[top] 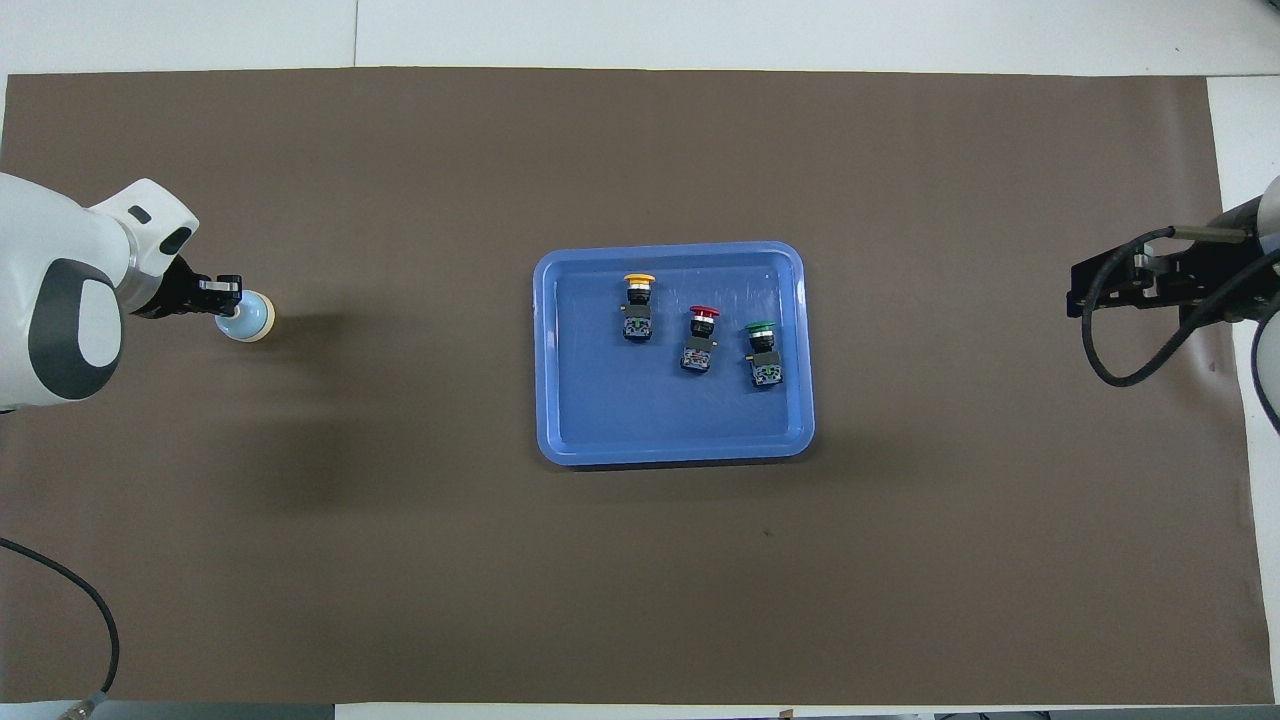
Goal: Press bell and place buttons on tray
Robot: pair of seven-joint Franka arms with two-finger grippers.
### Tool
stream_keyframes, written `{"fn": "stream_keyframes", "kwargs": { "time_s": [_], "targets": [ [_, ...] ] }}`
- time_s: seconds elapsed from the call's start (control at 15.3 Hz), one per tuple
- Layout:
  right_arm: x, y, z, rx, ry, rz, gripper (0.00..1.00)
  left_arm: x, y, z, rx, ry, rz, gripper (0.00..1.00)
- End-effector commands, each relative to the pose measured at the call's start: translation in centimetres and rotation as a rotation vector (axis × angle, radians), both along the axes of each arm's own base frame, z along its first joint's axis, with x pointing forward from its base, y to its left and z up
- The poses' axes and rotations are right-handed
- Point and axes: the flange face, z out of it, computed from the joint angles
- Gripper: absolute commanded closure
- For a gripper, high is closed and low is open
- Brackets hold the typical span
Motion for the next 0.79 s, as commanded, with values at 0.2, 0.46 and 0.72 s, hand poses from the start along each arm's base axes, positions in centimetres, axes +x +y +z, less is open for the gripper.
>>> {"fn": "stream_keyframes", "kwargs": {
  "time_s": [0.2,0.46,0.72],
  "targets": [
    [-0.5,-0.3,0.0,-0.006,0.013,-0.008,0.00,1.1,-0.1,9.3,0.022,0.084,-0.017,1.00],
    [-0.5,-0.3,0.0,-0.006,0.014,-0.008,0.00,-0.6,-0.1,14.8,0.021,0.077,-0.004,0.00],
    [-0.5,-0.3,0.0,-0.006,0.014,-0.008,0.00,-5.4,-0.9,22.0,0.030,0.109,-0.010,0.00]
  ]
}}
